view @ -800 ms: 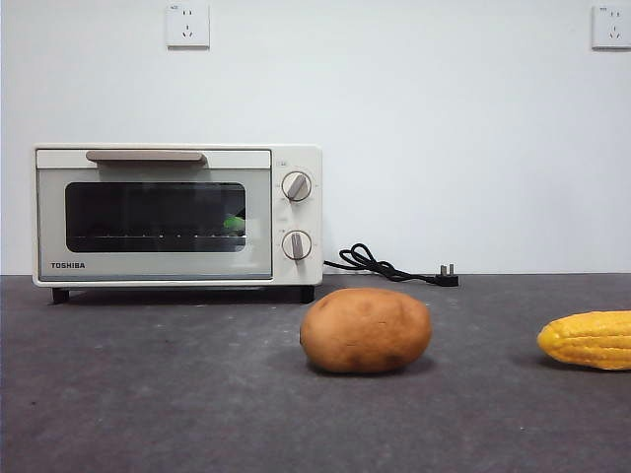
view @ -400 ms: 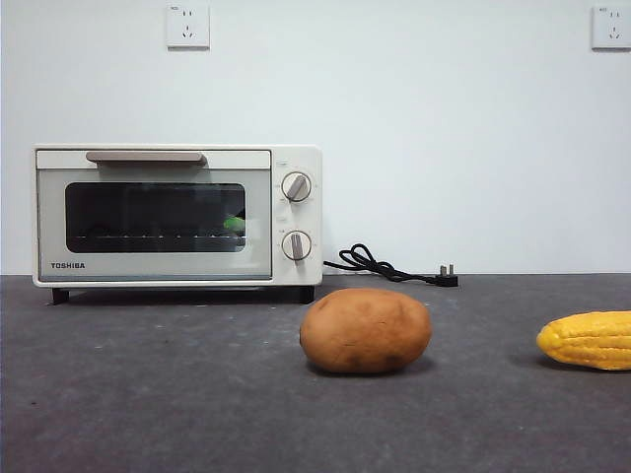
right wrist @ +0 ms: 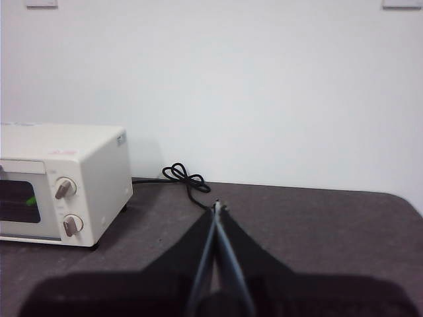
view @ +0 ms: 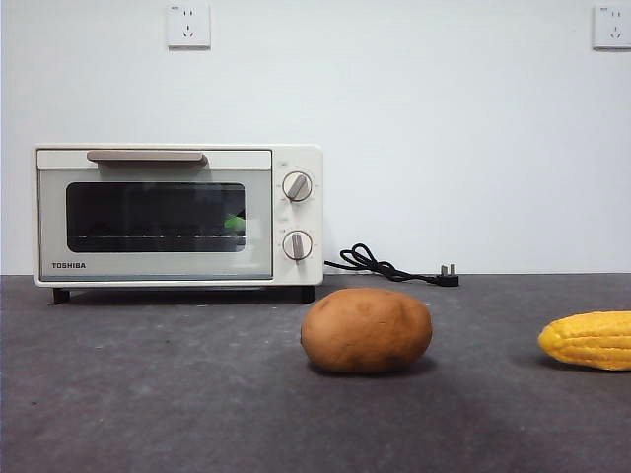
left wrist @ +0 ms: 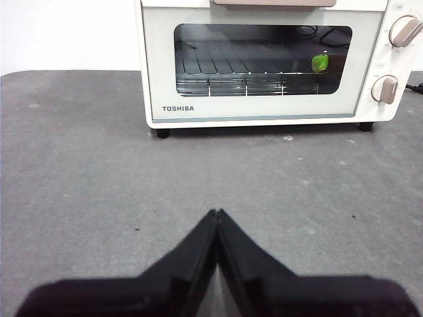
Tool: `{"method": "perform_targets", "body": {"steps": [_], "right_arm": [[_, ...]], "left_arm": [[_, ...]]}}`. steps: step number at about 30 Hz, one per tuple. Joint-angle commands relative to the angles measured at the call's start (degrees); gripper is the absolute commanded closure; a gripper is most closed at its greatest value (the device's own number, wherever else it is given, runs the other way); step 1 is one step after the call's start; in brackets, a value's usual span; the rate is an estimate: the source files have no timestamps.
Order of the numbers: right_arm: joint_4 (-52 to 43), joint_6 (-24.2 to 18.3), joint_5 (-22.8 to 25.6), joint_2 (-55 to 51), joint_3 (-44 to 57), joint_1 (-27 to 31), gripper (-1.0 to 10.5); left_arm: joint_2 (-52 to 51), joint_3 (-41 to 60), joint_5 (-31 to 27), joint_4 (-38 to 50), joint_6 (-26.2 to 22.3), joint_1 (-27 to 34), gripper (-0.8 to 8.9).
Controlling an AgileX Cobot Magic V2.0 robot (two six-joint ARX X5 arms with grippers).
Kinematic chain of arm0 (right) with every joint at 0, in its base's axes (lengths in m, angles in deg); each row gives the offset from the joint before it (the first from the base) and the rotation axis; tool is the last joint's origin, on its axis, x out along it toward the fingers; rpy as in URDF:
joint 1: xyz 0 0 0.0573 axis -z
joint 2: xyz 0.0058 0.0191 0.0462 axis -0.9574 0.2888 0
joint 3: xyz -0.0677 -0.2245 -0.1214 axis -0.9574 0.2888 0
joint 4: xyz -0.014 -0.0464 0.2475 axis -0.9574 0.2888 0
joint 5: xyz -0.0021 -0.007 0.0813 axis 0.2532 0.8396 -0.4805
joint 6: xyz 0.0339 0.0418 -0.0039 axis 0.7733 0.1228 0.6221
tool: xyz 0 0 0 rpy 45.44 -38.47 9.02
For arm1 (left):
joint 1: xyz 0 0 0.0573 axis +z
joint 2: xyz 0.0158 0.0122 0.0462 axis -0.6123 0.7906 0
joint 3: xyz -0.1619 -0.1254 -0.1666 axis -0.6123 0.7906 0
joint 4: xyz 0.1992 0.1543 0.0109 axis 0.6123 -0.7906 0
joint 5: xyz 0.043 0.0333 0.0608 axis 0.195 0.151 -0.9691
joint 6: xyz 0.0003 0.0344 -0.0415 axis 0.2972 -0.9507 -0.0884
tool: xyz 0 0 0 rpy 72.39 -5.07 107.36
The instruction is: Take the eggplant from the table,put the eggplant in the oven
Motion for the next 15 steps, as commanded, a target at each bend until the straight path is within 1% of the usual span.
{"method": "perform_targets", "body": {"steps": [1, 3, 7, 15], "right_arm": [[-5.86, 2.4, -0.24, -3.45, 7.39, -0.02, 9.5], [-8.48, 2.84, -0.31, -5.31, 11.1, -0.02, 9.5], [-11.96, 3.15, -2.21, -8.5, 17.92, -0.02, 9.5], [-12.15, 3.15, -2.54, -10.99, 24.83, -0.02, 9.5]], "left_arm": [[0.02, 0.52, -0.17, 0.44, 0.37, 0.17, 8.18], [0.02, 0.52, -0.17, 0.44, 0.37, 0.17, 8.17], [0.02, 0.52, -0.17, 0.44, 0.39, 0.17, 8.18], [0.02, 0.52, -0.17, 0.44, 0.37, 0.17, 8.18]]}}
